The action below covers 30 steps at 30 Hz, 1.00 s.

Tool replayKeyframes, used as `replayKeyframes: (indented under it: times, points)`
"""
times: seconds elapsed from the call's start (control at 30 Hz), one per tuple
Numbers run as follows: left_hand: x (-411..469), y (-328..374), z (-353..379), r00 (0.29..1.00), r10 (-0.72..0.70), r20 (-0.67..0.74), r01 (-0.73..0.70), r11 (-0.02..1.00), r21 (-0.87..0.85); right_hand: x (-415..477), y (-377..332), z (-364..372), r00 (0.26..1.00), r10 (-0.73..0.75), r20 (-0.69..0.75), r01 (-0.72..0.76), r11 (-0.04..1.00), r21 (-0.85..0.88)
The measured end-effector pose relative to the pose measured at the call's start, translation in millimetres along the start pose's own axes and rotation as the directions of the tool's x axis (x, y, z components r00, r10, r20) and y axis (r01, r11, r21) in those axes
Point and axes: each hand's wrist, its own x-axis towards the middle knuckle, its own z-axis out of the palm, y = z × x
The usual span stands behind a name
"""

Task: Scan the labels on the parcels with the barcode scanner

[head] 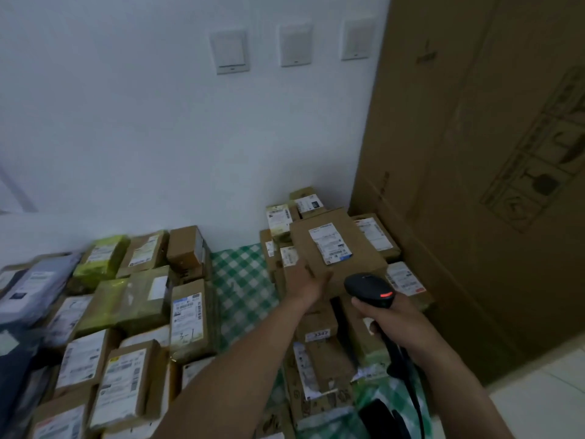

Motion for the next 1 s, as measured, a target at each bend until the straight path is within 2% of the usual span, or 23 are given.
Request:
replayKeyframes:
  times: [0.07,0.17,0.27,0.33,0.5,0.73,0.9,1.0]
  points:
    - [7,2,16,0.994,-0.107,-0.031,0.105,0.994,-0.038,2,7,-12,1.000,0.003,0.010,-0.003,1.000,0.019]
    - [15,0,33,0.983,-0.173,-0.062,0.168,0.982,-0.083,7,16,-27,0.999,-0.014,0.033,0.012,0.998,0.060]
    - [20,-7,43,0.961,-0.275,-0.030,0.266,0.948,-0.174,14,25,-39,0.998,-0.018,0.059,0.015,0.998,0.053]
    - [29,-18,49,0.956,-0.294,-0.016,0.285,0.938,-0.196,18,29,-43,0.997,-0.030,0.075,0.026,0.998,0.062]
    - [13,-17,53,0.974,-0.217,-0.064,0.197,0.952,-0.232,28,43,-51,0.999,-0.046,0.018,0.043,0.991,0.129]
    - [-12,-23,56,0.995,-0.056,-0.080,0.028,0.946,-0.322,27,44,-54,0.991,-0.127,0.030,0.119,0.975,0.190]
    - [-40,-36,52,0.994,-0.058,-0.097,0.010,0.903,-0.429,29,53,-56,0.965,-0.206,-0.159,0.227,0.966,0.122]
    - [-64,-46,46,0.993,-0.066,-0.099,0.014,0.891,-0.454,22,47,-57,0.947,-0.261,-0.186,0.291,0.943,0.160]
